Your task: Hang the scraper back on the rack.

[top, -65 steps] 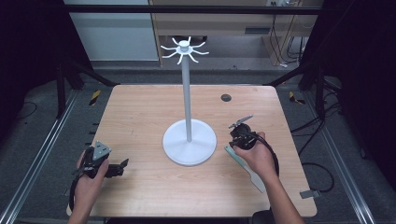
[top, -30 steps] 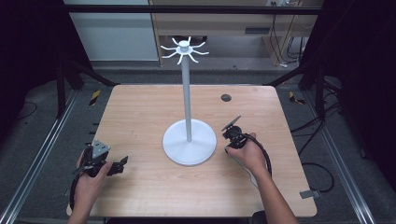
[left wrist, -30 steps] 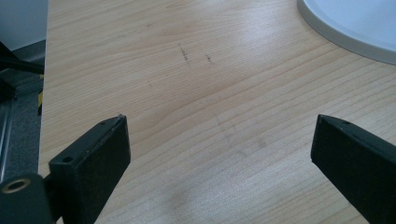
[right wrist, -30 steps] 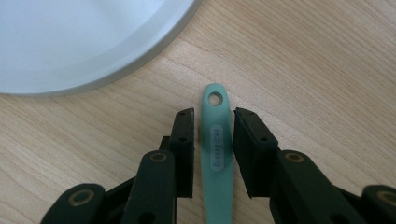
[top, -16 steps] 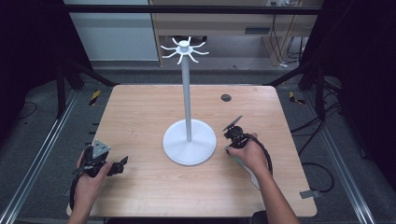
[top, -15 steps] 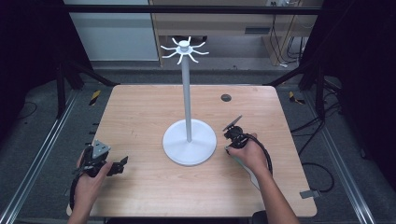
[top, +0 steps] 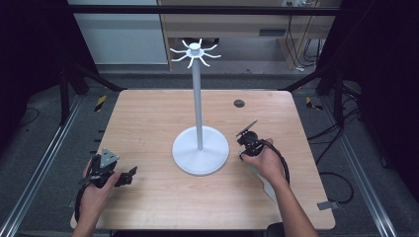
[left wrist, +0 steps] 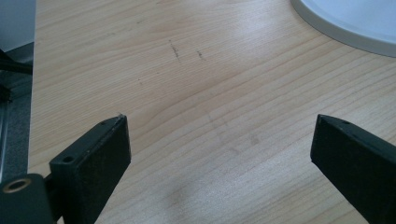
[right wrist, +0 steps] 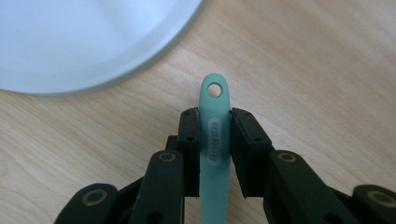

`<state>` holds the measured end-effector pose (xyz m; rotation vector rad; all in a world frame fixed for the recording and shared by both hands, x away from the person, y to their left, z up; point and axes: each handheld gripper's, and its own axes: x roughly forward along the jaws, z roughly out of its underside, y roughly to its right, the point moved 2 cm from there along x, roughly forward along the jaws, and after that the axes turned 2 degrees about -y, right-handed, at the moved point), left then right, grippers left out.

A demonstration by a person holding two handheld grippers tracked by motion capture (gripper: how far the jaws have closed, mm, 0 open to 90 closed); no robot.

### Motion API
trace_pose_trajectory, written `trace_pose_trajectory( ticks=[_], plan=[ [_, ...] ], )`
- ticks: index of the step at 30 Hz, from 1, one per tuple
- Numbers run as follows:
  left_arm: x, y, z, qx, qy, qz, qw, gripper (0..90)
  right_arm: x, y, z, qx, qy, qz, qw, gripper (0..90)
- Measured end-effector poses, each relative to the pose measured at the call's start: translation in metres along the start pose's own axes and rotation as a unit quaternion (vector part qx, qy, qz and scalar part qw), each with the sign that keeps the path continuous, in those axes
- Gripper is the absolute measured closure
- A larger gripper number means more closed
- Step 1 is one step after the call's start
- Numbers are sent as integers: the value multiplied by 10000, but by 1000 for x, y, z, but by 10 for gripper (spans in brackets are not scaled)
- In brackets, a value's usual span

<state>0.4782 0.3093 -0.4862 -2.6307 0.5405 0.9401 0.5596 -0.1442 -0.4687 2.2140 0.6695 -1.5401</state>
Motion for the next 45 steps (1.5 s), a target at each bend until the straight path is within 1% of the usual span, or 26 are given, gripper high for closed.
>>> trace_pose_trajectory(
  ticks=[1,2,3,5,7,9,11,14,15,16,17,19,23,26,28,31,34,35,37,38,41,42,43,44,45],
  plan=[
    [0,1,0,8,1,-2,10000,46,0,0,0,0,0,0,10000,745],
    [0,1,0,5,4,-3,10000,46,-11,2,2,54,247,17,9997,745],
    [0,1,0,5,4,-3,10000,46,-11,2,2,54,247,17,9997,745],
    [0,0,0,4,-6,-27,10000,46,-23,4,4,85,534,15,9985,745],
    [0,-1,0,-14,-2,-38,10000,46,-32,4,5,144,721,-2,9973,745],
    [-1,-2,1,-37,11,-44,10000,46,-42,6,7,131,946,8,9954,746],
    [-1,-3,1,-72,16,-64,10000,38,-53,7,8,207,1162,25,9930,746],
    [-3,-5,0,-121,131,-165,9997,24,-64,9,8,284,1352,55,9904,747],
    [-4,-5,-1,-162,163,-186,9996,24,-71,11,9,279,1500,36,9883,747],
    [-4,-6,-1,-206,179,-185,9995,24,-71,11,9,279,1500,36,9883,747],
    [-4,-7,-1,-216,183,-195,9994,24,-74,12,9,297,1542,37,9876,747],
    [-4,-7,0,-223,161,-197,9994,24,-81,13,8,323,1658,24,9856,747],
    [-4,-6,-1,-229,155,-178,9995,27,-92,15,8,315,1883,80,9816,748],
    [-4,-6,-1,-224,150,-165,9995,27,-102,16,7,341,2037,65,9784,748],
    [-4,-6,-1,-225,142,-167,9995,27,-107,16,7,322,2100,60,9772,748],
    [-3,-7,-1,-246,136,-158,9995,28,-117,16,5,299,2228,88,9744,748],
    [-3,-8,-1,-238,129,-159,9995,29,-128,15,1,280,2382,109,9707,748],
    [-3,-7,-1,-242,123,-145,9995,33,-134,15,-2,267,2482,125,9683,748],
    [-3,-7,-1,-221,108,-142,9996,32,-139,15,-5,272,2599,96,9652,748],
    [-3,-6,-1,-230,115,-137,9996,32,-139,15,-5,272,2599,96,9652,748],
    [-3,-6,-1,-220,117,-137,9996,33,-148,13,-7,263,2733,103,9615,748],
    [-3,-6,-1,-225,116,-131,9996,33,-151,12,-8,235,2804,109,9595,748],
    [-3,-6,-1,-226,113,-130,9996,33,-156,9,-9,208,2903,106,9567,748],
    [-3,-6,-1,-224,111,-129,9996,33,-156,9,-9,208,2903,106,9567,748],
    [-2,-6,-1,-221,109,-126,9996,33,-158,8,-10,190,2957,123,9550,748]
  ],
)
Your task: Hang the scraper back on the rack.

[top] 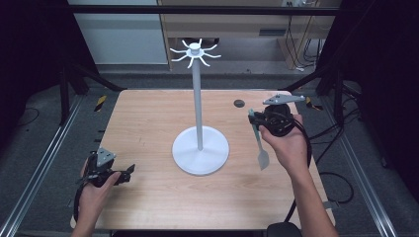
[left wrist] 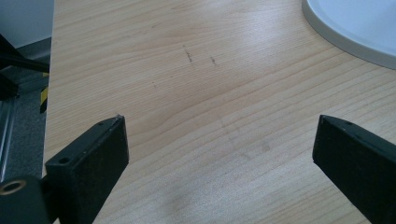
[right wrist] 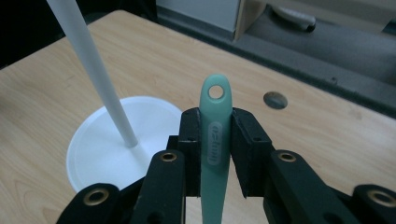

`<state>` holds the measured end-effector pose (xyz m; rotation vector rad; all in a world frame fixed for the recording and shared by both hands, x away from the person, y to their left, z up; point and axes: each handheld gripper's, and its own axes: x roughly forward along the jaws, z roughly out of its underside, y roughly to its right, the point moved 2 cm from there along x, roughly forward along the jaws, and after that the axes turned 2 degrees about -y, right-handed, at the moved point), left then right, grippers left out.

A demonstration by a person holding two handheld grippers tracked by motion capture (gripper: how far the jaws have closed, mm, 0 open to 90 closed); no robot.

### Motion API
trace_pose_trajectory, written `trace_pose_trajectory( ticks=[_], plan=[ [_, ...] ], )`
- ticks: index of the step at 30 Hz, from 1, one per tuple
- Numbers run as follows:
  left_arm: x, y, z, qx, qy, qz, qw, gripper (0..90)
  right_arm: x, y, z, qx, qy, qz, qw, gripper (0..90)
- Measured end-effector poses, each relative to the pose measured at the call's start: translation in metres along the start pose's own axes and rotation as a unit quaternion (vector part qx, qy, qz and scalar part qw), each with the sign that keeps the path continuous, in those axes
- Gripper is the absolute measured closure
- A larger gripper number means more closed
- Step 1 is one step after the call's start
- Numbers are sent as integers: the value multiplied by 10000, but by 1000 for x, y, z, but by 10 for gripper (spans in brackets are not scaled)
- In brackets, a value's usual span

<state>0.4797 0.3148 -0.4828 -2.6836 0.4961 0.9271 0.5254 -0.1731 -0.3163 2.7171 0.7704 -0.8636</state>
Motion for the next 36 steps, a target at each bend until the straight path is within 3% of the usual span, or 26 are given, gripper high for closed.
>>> trace_pose_trajectory(
  ticks=[5,19,36],
  plan=[
    [0,1,0,23,-26,18,10000,33,-6,-3,-9,-84,330,117,9994,748],
    [0,0,0,20,-39,41,10000,37,-12,-11,-23,-130,664,94,9977,748],
    [0,3,0,94,-16,132,9999,36,-24,-33,-40,-253,1030,-192,9942,748]
  ],
)
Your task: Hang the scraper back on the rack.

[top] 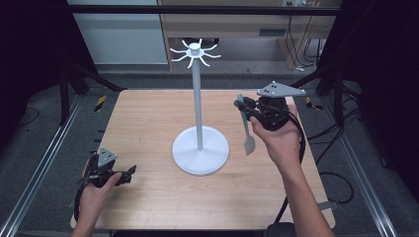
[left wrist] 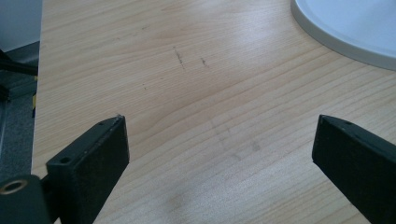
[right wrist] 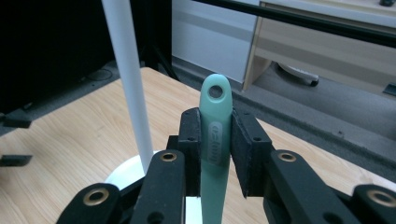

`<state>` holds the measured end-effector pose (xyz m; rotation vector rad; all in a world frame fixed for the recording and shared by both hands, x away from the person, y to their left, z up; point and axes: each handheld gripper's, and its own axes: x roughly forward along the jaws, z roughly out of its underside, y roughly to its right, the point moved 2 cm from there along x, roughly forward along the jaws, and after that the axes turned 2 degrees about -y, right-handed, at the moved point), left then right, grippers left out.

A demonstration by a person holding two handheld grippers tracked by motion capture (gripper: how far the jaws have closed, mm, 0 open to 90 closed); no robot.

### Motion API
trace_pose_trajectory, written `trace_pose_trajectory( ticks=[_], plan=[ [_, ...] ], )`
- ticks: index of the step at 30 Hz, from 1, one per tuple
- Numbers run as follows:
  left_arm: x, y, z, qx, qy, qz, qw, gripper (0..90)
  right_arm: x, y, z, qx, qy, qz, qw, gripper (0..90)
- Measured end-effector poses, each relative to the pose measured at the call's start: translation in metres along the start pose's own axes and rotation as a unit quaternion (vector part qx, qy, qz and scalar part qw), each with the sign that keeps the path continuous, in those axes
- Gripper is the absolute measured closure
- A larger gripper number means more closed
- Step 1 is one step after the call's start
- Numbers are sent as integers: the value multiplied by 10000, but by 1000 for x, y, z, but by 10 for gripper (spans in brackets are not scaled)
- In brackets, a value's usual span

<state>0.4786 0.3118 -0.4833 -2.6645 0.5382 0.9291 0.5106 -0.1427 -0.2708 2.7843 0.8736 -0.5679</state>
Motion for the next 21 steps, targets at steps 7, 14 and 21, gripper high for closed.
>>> trace_pose_trajectory(
  ticks=[7,14,21],
  plan=[
    [0,0,0,-1,35,-9,10000,37,-4,-10,-14,-101,152,-103,9998,748],
    [0,2,0,21,12,30,10000,37,-3,-14,-27,-141,232,-201,9994,747],
    [-1,2,-1,8,58,-13,10000,39,-3,-19,-38,-204,289,-242,9991,747]
  ],
)
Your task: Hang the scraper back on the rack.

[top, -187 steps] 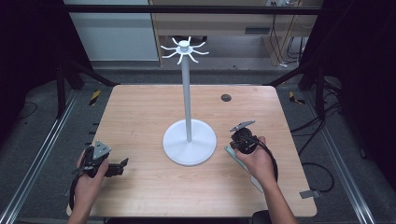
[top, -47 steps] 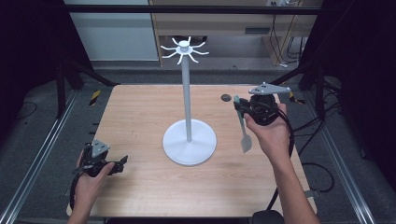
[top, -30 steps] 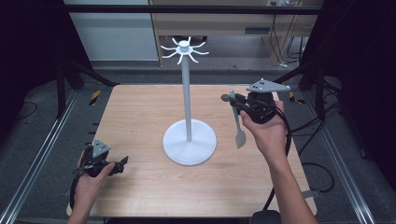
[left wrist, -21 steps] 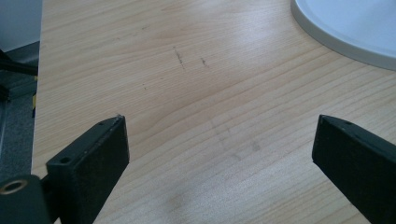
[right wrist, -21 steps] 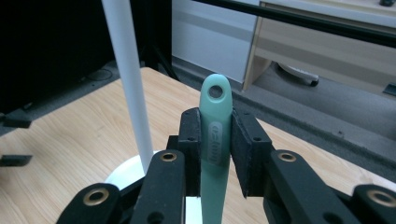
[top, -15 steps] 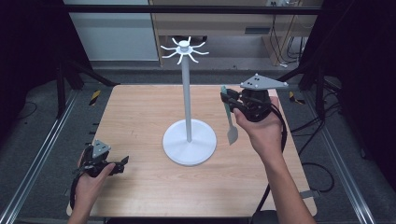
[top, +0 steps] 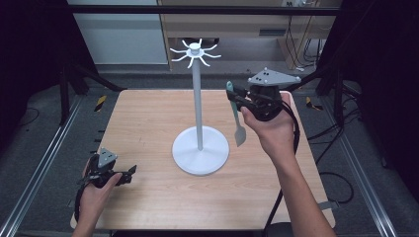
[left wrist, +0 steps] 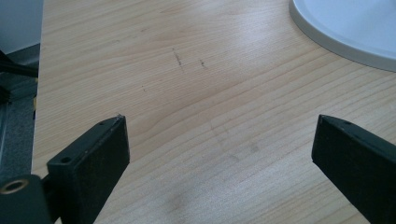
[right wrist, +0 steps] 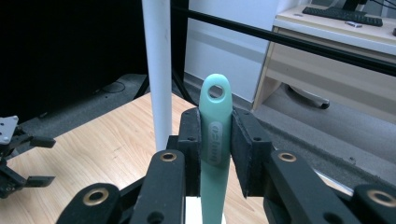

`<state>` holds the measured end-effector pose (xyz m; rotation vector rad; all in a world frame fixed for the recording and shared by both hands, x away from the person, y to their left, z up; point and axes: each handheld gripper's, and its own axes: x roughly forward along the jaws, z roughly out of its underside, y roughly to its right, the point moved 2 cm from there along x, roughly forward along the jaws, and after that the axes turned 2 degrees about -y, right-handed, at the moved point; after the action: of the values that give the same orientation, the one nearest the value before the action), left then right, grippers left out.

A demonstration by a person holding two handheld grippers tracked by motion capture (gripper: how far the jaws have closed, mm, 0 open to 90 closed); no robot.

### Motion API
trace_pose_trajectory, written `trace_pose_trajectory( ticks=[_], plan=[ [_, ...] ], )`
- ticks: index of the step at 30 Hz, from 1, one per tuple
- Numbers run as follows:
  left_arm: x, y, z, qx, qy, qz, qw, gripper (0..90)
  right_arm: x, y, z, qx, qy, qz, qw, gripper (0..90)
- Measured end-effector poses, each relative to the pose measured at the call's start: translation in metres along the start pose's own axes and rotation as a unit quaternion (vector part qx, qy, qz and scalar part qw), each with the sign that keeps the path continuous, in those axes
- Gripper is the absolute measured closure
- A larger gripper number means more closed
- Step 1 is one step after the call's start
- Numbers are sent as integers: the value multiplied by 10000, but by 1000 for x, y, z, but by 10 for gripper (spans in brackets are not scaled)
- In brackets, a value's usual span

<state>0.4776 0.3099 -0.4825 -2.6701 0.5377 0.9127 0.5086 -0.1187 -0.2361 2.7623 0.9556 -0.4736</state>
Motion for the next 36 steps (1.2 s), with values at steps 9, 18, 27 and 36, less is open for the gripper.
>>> trace_pose_trajectory(
  ticks=[9,18,27,36],
  plan=[
    [0,1,0,37,-21,-5,10000,39,0,-4,-7,-12,78,-83,9999,747],
    [0,2,0,70,-26,7,10000,41,-5,-4,-15,130,289,-186,9993,747],
    [0,1,0,64,-41,-12,10000,43,-11,-7,-23,72,455,-202,9987,747],
    [0,1,0,56,-30,-28,10000,44,-14,-10,-28,111,583,-219,9980,747]
  ],
)
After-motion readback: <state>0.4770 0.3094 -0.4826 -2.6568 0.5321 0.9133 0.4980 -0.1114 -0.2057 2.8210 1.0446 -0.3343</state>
